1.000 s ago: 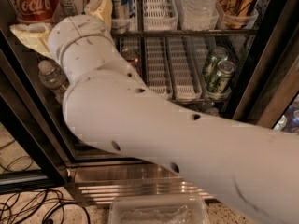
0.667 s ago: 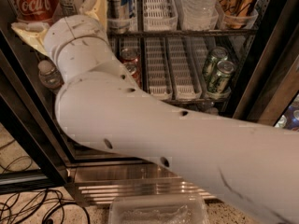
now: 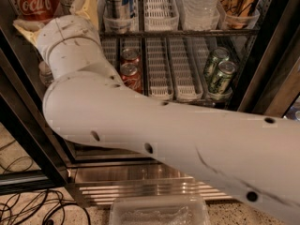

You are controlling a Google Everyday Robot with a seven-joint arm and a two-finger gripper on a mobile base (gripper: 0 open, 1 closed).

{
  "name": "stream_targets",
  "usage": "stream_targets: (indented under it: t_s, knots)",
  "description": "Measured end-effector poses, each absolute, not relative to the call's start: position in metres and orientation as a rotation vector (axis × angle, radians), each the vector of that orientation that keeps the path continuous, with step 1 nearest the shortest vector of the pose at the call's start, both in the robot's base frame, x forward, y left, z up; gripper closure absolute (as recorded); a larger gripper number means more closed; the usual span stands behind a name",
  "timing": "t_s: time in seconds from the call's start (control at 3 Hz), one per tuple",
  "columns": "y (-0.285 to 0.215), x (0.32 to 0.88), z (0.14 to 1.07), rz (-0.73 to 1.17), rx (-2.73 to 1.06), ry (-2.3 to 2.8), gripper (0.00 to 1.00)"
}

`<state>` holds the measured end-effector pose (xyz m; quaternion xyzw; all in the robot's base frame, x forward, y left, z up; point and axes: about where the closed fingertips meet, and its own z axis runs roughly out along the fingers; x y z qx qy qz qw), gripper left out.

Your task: Pick 7up can from top shelf of fridge

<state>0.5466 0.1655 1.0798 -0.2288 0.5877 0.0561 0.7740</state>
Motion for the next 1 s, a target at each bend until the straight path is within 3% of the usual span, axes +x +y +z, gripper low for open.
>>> stream_targets:
  t_s: [1.0]
  knots:
    - [0.162,0.568,1.086,0.045,-0.428,1.251,0.20]
